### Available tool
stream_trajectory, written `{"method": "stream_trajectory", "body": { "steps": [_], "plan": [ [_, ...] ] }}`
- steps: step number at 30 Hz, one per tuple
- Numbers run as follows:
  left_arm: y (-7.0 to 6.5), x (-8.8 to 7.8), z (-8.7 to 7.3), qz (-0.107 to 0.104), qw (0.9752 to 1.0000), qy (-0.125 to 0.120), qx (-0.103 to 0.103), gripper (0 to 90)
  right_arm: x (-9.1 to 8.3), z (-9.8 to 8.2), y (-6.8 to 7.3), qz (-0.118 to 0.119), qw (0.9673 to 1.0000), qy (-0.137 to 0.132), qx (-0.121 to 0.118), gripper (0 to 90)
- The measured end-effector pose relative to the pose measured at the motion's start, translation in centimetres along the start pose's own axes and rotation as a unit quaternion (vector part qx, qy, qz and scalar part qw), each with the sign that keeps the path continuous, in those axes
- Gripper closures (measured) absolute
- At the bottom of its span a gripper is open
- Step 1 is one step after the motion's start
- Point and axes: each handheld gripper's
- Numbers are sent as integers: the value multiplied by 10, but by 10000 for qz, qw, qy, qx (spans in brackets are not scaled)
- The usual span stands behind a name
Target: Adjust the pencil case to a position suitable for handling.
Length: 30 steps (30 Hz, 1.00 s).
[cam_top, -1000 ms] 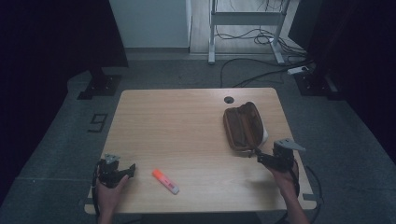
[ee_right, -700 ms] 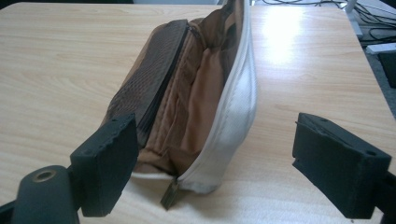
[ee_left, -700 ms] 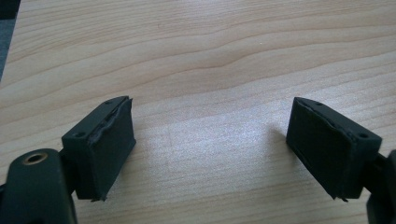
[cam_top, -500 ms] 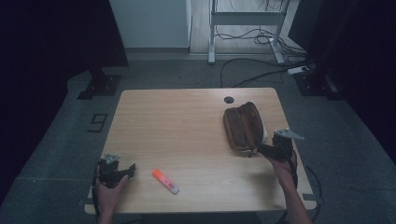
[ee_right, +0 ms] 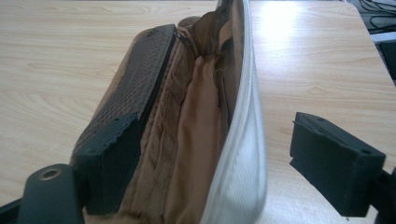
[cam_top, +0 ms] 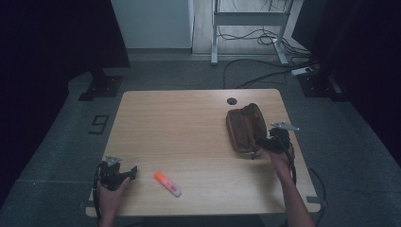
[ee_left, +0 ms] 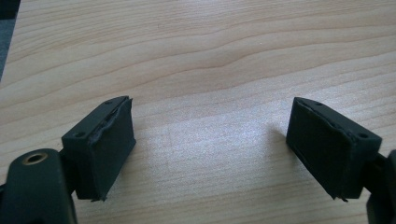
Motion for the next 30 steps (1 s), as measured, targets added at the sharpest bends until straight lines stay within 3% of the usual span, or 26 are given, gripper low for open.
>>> {"method": "stream_trajectory", "body": {
  "steps": [11,15,20,27,30],
  "plan": [
    [0,0,0,0,10000,-1,0,151,30,-4,-4,12,9998,135,112,265],
    [0,0,0,0,10000,-1,0,151,38,-7,-3,77,9997,174,164,356],
    [0,0,0,-3,10000,7,0,151,42,-9,-5,118,9994,231,214,534],
    [0,0,0,0,10000,0,-1,151,42,-9,-5,-5,9994,258,250,690],
    [0,0,0,-1,10000,-1,-1,151,41,-9,-7,-89,9990,210,394,776]
  ]
}}
Point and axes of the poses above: each handheld gripper's, and its own axes: x roughly forward along the jaws, z roughly out of its top, y roughly to its left, and after that the axes turned 4 degrees about -z, right-handed
